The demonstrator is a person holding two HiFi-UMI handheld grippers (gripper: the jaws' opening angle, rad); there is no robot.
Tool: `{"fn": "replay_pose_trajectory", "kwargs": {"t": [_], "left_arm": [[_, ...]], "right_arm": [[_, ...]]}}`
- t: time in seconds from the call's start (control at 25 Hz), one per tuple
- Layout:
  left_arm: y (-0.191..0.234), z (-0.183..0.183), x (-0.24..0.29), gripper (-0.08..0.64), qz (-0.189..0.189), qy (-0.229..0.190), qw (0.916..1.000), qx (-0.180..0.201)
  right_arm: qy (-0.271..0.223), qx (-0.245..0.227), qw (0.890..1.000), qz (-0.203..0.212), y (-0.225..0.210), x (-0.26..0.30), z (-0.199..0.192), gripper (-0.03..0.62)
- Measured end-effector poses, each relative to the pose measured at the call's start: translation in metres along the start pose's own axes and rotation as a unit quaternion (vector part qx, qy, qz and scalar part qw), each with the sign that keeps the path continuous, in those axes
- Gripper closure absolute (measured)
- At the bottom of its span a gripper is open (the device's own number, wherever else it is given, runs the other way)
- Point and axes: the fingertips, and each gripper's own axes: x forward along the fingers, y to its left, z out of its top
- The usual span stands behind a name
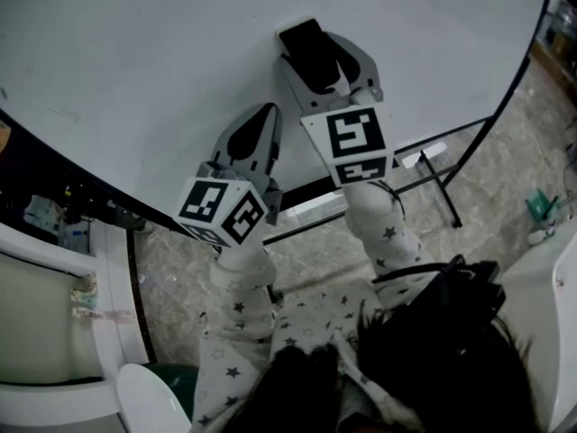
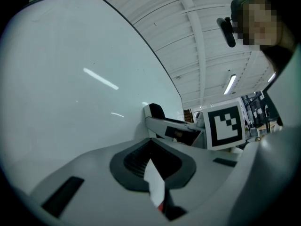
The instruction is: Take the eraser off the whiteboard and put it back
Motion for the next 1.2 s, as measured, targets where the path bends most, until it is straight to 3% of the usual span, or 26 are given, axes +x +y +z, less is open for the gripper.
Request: {"fn": "replay_pose_trajectory", "kwargs": {"t": [0.48, 0.72, 0.96, 1.2], "left_arm": [[0.013, -0.001, -0.002, 0.558, 0.0, 0.003, 0.9998, -0.019], [0.011, -0.017, 0.002, 0.558, -0.009, 0.008, 0.9992, -0.038], [-0.05, -0.018, 0.012, 0.558, -0.017, 0.024, 0.9991, -0.029], [-0.073, -0.024, 0.012, 0.56, -0.02, 0.039, 0.9984, -0.037]], "right_arm": [[-0.013, 0.042, 0.998, 0.045, 0.015, -0.013, 0.005, 0.331], [0.005, 0.074, 0.995, 0.065, 0.018, -0.028, -0.016, 0.331], [0.001, 0.114, 0.991, 0.073, -0.019, -0.077, -0.022, 0.331], [0.003, 0.131, 0.987, 0.088, -0.025, -0.099, -0.028, 0.331]]}}
